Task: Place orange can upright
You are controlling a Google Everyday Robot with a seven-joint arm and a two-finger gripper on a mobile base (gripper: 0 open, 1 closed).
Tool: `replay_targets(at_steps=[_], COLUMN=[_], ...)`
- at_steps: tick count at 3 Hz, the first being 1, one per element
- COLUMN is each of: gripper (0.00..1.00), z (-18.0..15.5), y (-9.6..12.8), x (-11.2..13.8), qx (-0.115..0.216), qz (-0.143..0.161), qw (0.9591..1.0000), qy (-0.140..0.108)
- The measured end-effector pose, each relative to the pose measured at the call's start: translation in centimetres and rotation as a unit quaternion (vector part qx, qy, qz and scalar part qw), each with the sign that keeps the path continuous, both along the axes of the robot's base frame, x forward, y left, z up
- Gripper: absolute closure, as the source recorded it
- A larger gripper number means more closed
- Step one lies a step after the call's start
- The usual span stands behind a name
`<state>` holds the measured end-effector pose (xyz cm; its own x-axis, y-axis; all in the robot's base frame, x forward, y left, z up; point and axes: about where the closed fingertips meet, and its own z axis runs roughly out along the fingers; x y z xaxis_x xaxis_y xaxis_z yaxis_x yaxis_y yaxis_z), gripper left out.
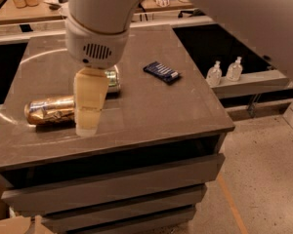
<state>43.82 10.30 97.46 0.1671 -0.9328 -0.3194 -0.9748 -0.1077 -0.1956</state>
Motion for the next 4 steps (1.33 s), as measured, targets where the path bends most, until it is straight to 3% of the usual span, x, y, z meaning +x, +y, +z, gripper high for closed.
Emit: replay_targets(at_steps=[2,4], gripper=[0.00,0.00], z=[-3.9,-9.3], y=[9.2,14.1], x=[0.1,2.6], qx=[-0.041,-0.082], qz=[0.015,0.010], qw=[0.9985,0.9953], qy=[0.033,0.052])
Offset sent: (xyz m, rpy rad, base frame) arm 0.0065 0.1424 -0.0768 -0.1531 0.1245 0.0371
